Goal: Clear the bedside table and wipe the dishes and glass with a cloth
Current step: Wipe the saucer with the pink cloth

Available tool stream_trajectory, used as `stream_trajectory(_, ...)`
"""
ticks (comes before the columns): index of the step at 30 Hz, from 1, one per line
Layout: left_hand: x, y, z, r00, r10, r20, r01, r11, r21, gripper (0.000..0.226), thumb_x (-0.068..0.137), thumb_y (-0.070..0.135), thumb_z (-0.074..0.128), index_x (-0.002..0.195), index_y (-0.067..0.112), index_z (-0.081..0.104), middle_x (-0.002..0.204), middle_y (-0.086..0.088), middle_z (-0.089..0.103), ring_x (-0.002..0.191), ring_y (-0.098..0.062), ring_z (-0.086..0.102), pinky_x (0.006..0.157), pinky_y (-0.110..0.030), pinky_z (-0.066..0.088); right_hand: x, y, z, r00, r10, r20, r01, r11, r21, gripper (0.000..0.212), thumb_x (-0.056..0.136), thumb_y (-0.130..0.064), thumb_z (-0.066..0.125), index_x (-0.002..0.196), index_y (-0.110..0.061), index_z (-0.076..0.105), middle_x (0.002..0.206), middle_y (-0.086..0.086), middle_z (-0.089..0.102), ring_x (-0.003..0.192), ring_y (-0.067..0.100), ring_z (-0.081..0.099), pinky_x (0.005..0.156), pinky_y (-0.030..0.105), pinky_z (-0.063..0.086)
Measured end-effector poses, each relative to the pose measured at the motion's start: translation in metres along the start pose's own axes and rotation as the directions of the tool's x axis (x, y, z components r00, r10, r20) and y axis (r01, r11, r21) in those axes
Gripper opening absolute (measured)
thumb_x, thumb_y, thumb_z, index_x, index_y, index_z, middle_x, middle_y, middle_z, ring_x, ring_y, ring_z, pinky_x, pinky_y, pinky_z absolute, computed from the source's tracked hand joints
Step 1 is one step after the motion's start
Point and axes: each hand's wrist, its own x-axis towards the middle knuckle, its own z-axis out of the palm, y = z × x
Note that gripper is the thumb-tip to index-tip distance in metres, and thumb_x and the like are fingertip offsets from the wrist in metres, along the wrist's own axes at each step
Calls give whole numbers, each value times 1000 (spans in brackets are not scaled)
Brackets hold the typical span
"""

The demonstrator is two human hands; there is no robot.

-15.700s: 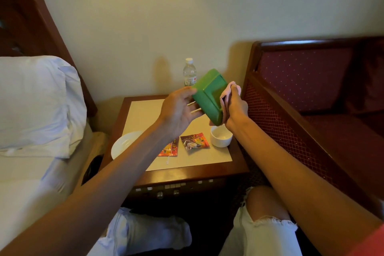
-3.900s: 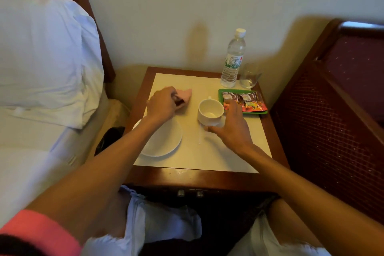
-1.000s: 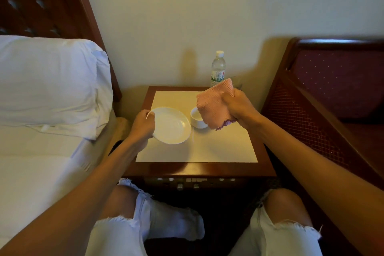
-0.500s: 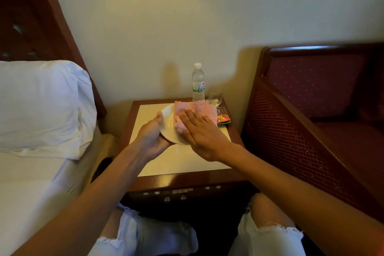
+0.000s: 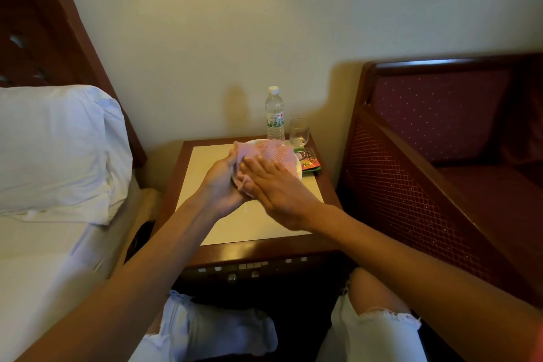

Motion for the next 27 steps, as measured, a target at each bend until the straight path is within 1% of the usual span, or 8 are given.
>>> stream_trajectory(3, -3, 3, -8, 1000, -11, -20, 11, 1000, -9, 55, 105, 49, 28, 138, 10, 49, 125, -21, 67, 111, -33, 64, 85, -45, 57, -12, 6, -1, 994, -95, 45, 96, 995, -16, 51, 107, -40, 16, 154, -25, 2, 162, -8, -2, 150, 11, -9, 122, 33, -3)
stream_trajectory(7, -3, -9, -13, 999, -48, 4, 48, 998, -38, 53, 105, 49, 29, 143, 17, 46, 133, -21, 61, 121, -37, 58, 93, -58, 50, -10, 32, -17, 999, 19, 48, -9, 981, -196, 53, 108, -36, 17, 155, -22, -4, 161, -5, -14, 145, 11, -20, 121, 34, -8)
stream_trajectory(11, -1, -1, -4, 1000, 1, -24, -1, 1000, 6, 58, 104, 52, 25, 140, 12, 50, 128, -19, 65, 116, -32, 62, 89, -46, 53, -8, 5, -9, 996, -88, 34, 88, 996, 3, 52, 107, -41, 15, 155, -25, 4, 162, -9, -3, 149, 8, -13, 121, 29, -8)
stream_trajectory(14, 1, 15, -8, 996, 73, -50, -74, 997, -4, 61, 104, 52, 26, 141, 9, 47, 131, -20, 63, 121, -35, 59, 92, -48, 51, -17, 12, -10, 989, -149, 19, 150, 988, -49, 52, 106, -43, 14, 155, -26, 10, 162, -11, 2, 149, 5, -11, 122, 28, -6)
stream_trajectory(19, -1, 10, -2, 996, 55, -69, -53, 998, 28, 54, 104, 50, 30, 139, 14, 50, 135, -18, 61, 122, -32, 58, 92, -53, 50, -1, 27, -23, 998, 44, -36, -44, 999, -13, 52, 107, -40, 13, 156, -25, 6, 162, -10, -5, 149, 9, -13, 123, 39, -2)
stream_trajectory(21, -1, 10, 2, 998, 43, -47, -42, 998, 39, 58, 104, 52, 30, 141, 13, 50, 138, -16, 59, 121, -25, 56, 94, -45, 50, 1, 7, -16, 998, -5, -64, 5, 1000, 11, 52, 107, -40, 15, 156, -25, 7, 163, -7, -3, 150, 10, -12, 123, 34, -6)
stream_trajectory(24, 0, 22, -2, 997, 58, -52, -55, 997, 60, 63, 103, 55, 27, 142, 11, 49, 128, -15, 66, 112, -29, 66, 81, -43, 58, -12, -6, -4, 987, -147, -60, 144, 989, -44, 51, 107, -40, 17, 155, -25, 8, 162, -7, 1, 150, 10, -10, 122, 31, -4)
stream_trajectory(27, -6, 21, -7, 998, 39, -44, -36, 997, 75, 62, 104, 54, 26, 141, 10, 48, 131, -17, 64, 122, -34, 60, 93, -47, 53, -14, 7, -14, 973, -232, 15, 232, 963, -138, 52, 107, -40, 17, 155, -24, 8, 162, -7, 0, 150, 11, -11, 123, 31, -5)
